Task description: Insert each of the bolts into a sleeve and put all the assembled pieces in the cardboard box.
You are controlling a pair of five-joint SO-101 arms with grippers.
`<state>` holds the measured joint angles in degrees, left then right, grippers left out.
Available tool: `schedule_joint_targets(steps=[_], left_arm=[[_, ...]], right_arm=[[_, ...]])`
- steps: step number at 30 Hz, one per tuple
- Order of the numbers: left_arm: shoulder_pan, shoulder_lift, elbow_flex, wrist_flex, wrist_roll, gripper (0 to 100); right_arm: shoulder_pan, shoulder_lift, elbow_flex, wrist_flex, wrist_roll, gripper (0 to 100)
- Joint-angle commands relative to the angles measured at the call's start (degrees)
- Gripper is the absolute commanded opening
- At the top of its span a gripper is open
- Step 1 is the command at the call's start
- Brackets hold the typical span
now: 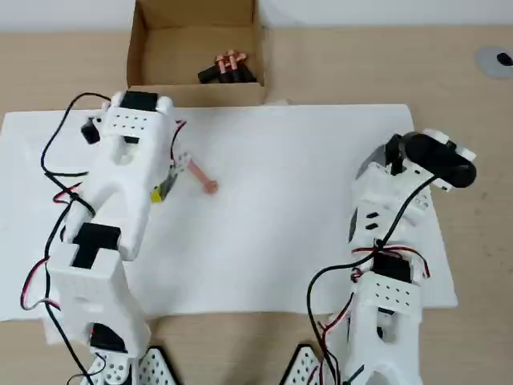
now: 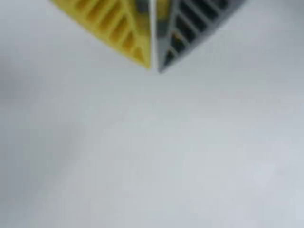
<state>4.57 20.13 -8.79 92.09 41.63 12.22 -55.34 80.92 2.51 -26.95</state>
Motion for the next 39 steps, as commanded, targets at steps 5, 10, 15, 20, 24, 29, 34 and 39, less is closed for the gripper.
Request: schedule_joint_targets(steps=[5,10,15,20,24,29,34,39], left_arm=[[5.45,-3.47,-3.96,1.58,-44.84,1],[3.69,-6.11,-3.96,5.1,-83.16,1],[-0.35,-10.68,-5.8,3.43,-108.75,1],[-0.26,-10.77,-2.11,-7.38,-118.86,1],[1.58,-10.95,1.23,-13.45,-118.42,1],[5.36,-10.86,3.87,-13.71,-116.75,1],[7.38,-10.77,5.54,-14.42,-116.4,8],[6.33,-9.71,8.44,-20.04,-116.57,16]], right_arm=[[-1.1,-1.71,-1.36,-1.05,0.35,1.1],[-1.19,-1.71,-1.1,-1.05,0.35,1.1],[-2.15,-1.71,-1.01,-1.05,0.44,1.1],[-2.95,-1.71,-0.84,-1.05,0.44,1.1],[-2.95,-1.71,-0.84,-1.05,0.44,1.1],[-2.95,-1.71,-0.84,-1.05,0.44,1.1],[-2.95,-1.71,-0.84,-1.05,0.53,1.1],[-2.86,-1.71,-0.92,-1.14,0.53,1.1]])
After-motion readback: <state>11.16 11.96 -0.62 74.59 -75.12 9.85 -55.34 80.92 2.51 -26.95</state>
